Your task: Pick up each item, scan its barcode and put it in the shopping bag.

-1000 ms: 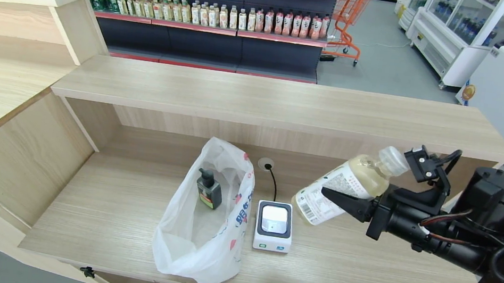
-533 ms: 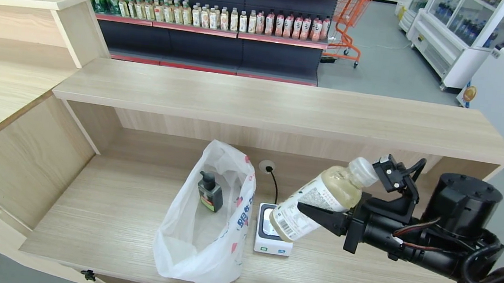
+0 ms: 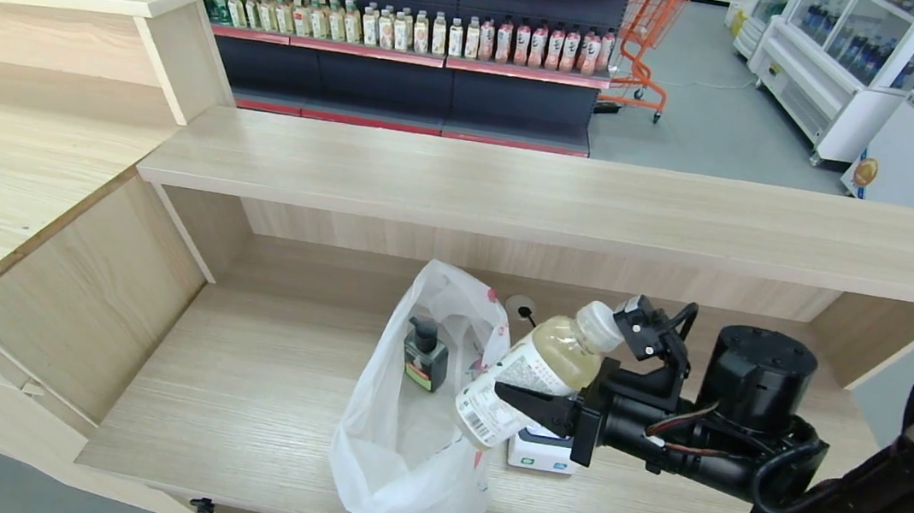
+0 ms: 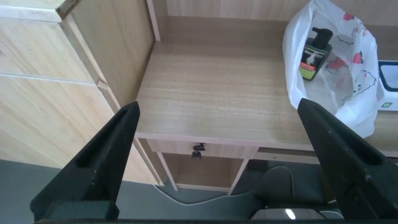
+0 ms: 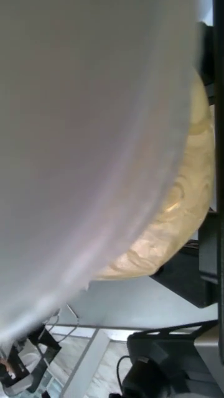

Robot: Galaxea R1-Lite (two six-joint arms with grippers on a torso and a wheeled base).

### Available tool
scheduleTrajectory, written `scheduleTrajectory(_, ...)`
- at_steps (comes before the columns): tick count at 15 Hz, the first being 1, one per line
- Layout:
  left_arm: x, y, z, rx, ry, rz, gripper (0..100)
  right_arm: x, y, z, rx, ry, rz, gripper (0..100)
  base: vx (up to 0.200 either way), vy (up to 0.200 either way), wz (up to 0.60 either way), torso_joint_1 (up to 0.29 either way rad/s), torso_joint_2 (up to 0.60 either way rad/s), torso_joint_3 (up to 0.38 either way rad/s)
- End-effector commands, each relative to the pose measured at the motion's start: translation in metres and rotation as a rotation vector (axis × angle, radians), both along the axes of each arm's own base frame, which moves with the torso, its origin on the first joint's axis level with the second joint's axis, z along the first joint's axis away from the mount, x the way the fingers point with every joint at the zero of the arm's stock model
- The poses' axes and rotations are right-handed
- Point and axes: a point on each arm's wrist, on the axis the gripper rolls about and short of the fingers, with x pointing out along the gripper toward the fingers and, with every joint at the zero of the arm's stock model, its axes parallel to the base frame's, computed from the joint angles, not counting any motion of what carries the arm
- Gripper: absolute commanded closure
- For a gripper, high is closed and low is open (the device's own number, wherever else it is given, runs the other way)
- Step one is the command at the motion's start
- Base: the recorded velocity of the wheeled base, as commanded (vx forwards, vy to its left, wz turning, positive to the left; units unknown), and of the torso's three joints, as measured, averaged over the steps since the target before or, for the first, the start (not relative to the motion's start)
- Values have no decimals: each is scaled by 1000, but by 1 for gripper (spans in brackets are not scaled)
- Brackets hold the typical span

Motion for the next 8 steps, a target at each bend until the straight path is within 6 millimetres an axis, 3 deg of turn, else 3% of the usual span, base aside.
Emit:
scheduleTrajectory(1,0,0,0,0,-1,0,0,5,12,-27,-35,39,28,100,0,0,0,0,0,0)
scheduleTrajectory(8,0,0,0,0,-1,0,0,17,21,-76,-131,-50,41,100,0,0,0,0,0,0)
